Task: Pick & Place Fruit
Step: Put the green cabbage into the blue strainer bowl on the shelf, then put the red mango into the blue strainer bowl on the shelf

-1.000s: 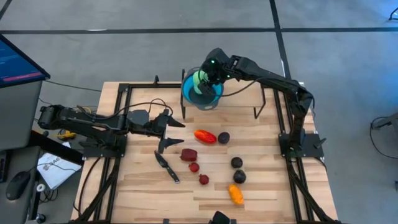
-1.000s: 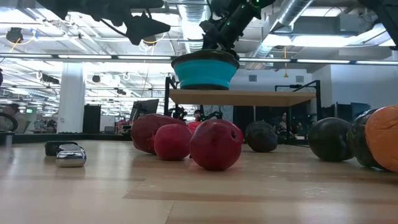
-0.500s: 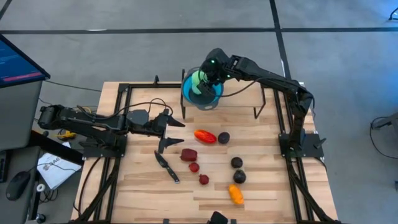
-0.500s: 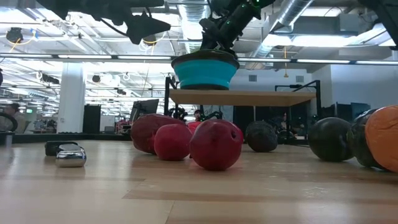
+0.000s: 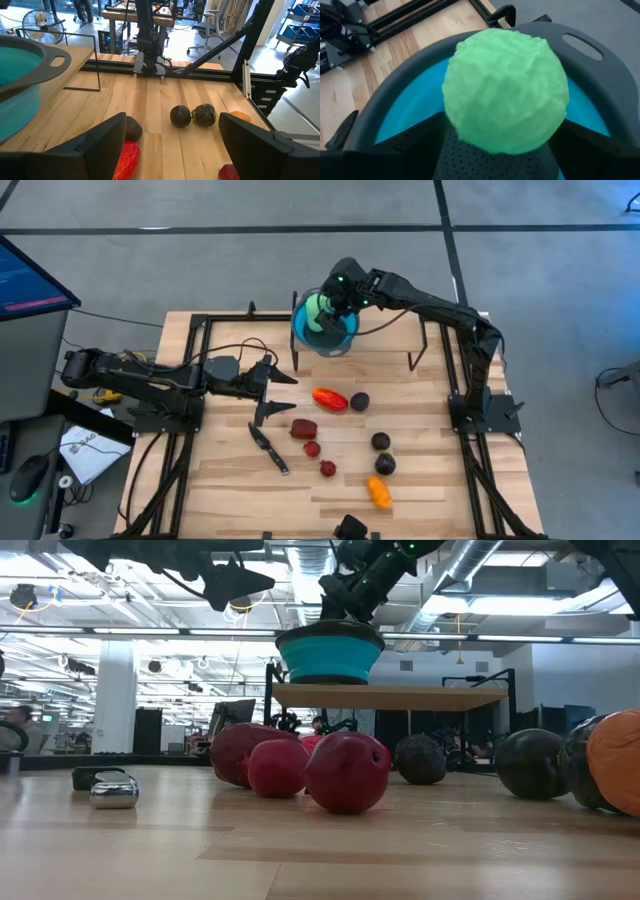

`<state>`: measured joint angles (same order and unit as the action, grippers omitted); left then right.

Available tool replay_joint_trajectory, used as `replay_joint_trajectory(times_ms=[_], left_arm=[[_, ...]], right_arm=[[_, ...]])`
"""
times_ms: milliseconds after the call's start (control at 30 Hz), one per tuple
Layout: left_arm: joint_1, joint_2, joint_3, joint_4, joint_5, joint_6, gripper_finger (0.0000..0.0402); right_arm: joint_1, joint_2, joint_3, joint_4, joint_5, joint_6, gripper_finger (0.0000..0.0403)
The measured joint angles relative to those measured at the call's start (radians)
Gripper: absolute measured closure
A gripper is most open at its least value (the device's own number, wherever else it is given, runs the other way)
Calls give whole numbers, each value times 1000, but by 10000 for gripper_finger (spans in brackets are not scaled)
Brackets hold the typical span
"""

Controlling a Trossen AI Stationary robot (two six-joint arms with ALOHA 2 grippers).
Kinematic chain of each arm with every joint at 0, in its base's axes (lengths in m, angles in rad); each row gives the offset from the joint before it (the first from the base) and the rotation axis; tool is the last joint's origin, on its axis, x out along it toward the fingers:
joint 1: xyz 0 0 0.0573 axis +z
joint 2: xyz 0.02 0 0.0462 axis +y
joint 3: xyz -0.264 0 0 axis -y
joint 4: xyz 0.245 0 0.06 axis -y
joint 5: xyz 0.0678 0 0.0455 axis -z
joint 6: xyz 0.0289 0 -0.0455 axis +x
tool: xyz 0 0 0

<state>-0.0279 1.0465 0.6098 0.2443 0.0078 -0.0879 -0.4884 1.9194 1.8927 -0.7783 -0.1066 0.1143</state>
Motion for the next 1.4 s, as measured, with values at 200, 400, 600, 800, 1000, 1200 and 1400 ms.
replay_joint_trajectory(times_ms=[200, 400, 600, 800, 1000, 1200, 1400], left_arm=[[0, 0, 0, 0, 0, 0, 92], [0, 0, 0, 0, 0, 0, 92], [0, 0, 0, 0, 0, -7, 92], [0, 0, 0, 0, 0, -15, 92], [0, 0, 0, 0, 0, -26, 92], [-9, 0, 0, 0, 0, -29, 92], [-37, 0, 0, 0, 0, -29, 92]], right_arm=[[-28, 0, 0, 34, 37, 45, 35], [-36, -27, 0, 61, 85, 47, 41], [-21, -92, 0, 46, 112, 44, 57], [59, -196, 0, -63, 287, -17, 70], [265, -268, 1, -219, 422, -71, 80], [516, -273, -70, -284, 580, -54, 84], [675, -271, -226, -276, 650, 92, 86]])
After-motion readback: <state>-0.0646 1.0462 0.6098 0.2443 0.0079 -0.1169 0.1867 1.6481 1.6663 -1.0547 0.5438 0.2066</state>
